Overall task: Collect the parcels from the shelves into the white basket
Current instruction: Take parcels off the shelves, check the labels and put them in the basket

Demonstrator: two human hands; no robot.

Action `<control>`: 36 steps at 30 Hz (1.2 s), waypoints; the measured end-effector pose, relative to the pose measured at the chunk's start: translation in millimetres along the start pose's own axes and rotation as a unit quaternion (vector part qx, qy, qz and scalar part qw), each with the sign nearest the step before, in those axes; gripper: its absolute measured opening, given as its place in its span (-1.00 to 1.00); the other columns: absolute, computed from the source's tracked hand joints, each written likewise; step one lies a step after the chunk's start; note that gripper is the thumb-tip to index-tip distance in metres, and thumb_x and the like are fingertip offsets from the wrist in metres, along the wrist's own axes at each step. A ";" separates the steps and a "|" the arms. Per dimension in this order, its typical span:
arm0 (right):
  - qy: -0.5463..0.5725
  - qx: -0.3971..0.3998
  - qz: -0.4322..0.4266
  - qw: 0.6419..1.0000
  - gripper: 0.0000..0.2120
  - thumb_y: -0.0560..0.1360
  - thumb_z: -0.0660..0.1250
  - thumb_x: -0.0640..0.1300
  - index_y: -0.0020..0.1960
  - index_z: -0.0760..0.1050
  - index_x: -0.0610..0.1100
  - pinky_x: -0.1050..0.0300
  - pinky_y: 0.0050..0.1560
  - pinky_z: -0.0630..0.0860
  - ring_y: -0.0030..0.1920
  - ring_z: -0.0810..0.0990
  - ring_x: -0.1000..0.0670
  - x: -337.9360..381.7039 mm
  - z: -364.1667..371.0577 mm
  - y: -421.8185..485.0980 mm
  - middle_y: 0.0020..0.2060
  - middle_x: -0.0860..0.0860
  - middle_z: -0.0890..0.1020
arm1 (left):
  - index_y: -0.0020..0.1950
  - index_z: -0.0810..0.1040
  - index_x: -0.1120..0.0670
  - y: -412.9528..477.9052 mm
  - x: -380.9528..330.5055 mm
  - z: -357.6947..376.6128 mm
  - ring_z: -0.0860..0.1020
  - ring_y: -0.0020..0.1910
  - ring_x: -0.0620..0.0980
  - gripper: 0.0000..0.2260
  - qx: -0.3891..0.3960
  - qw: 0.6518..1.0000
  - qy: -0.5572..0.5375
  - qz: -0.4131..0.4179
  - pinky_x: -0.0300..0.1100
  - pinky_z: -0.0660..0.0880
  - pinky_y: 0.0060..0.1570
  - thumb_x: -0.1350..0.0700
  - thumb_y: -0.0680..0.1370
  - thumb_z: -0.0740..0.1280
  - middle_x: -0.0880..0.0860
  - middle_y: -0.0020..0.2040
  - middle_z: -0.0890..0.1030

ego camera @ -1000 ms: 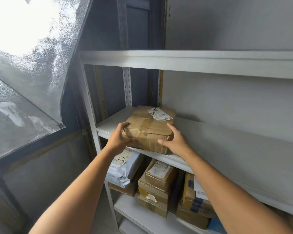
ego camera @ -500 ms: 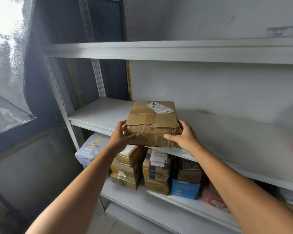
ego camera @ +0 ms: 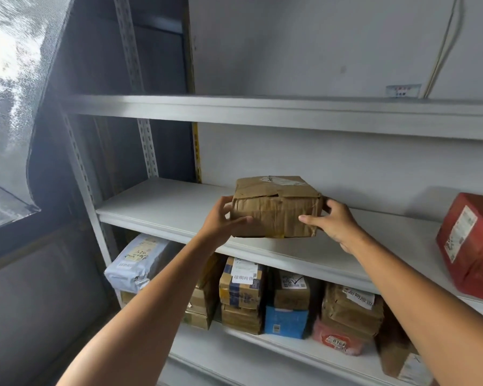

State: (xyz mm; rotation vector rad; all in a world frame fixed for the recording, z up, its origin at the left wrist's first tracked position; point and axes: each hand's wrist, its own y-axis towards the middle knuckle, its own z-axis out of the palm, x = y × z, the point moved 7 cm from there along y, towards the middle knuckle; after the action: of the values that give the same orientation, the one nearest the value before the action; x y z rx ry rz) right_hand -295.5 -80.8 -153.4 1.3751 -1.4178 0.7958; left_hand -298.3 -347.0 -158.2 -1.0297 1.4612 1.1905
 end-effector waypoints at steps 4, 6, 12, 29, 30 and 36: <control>0.052 0.001 0.021 0.998 -0.63 0.31 0.57 -0.25 0.02 0.54 0.00 -0.09 0.22 0.52 0.13 0.61 -0.07 -1.7 -13.4 -0.8 0.08 -0.07 0.65 | 0.37 0.31 0.19 5.4 -10.0 10.3 0.55 0.13 0.09 -0.45 0.020 0.999 -0.028 0.014 -0.17 0.61 -0.14 0.35 0.44 0.43 0.19 0.29 0.46; 0.076 0.004 0.034 0.997 -0.65 0.33 0.53 -0.30 0.01 0.53 -0.02 -0.04 0.13 0.56 0.06 0.64 -0.06 -1.9 -21.1 -0.5 0.05 -0.11 0.67 | 0.39 0.32 0.20 9.2 -15.2 13.9 0.54 0.20 0.16 -0.43 0.027 0.999 -0.033 0.020 0.02 0.58 0.05 0.37 0.43 0.42 0.20 0.32 0.46; 0.136 0.031 0.066 0.988 -0.61 0.35 0.46 -0.39 0.09 0.51 -0.07 0.06 -0.08 0.58 0.02 0.65 -0.04 -2.2 -42.2 2.0 0.05 -0.11 0.65 | 0.44 0.35 0.23 8.2 -23.3 26.3 0.51 0.26 0.16 -0.40 0.046 0.997 0.014 0.055 0.16 0.47 0.23 0.31 0.43 0.46 0.14 0.34 0.49; 0.107 -0.017 0.030 0.994 -0.66 0.34 0.52 -0.32 0.02 0.54 -0.04 0.05 -0.09 0.59 0.01 0.65 -0.05 12.5 -24.6 -2.1 0.07 -0.13 0.66 | 0.43 0.36 0.18 9.6 -29.3 20.1 0.61 0.08 0.03 -0.45 0.032 0.997 -0.051 0.054 -0.16 0.59 -0.02 0.33 0.46 0.42 0.19 0.24 0.55; 0.092 -0.033 0.014 0.995 -0.66 0.34 0.53 -0.29 0.03 0.54 -0.04 0.00 0.00 0.59 0.06 0.63 -0.05 13.5 -17.9 -4.2 0.08 -0.10 0.66 | 0.40 0.38 0.19 12.3 -28.6 15.2 0.62 0.03 0.00 -0.47 0.024 0.996 -0.057 0.058 -0.21 0.59 -0.06 0.34 0.46 0.42 0.18 0.20 0.57; -0.012 -0.118 -0.068 0.991 -0.54 0.35 0.55 -0.16 0.22 0.54 -0.11 0.10 0.07 0.53 0.08 0.59 0.01 23.6 10.1 -15.3 0.10 0.00 0.64 | 0.24 0.50 0.18 40.6 -12.0 -9.6 0.57 0.02 0.06 -0.60 -0.015 0.998 0.026 0.053 -0.27 0.57 -0.13 0.27 0.43 0.47 0.09 0.03 0.60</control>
State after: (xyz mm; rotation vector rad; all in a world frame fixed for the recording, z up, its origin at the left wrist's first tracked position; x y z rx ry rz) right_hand -280.0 -100.5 -137.1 1.2849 -1.3731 0.5069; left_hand -336.9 -349.1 -138.4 -1.0218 1.5586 1.2724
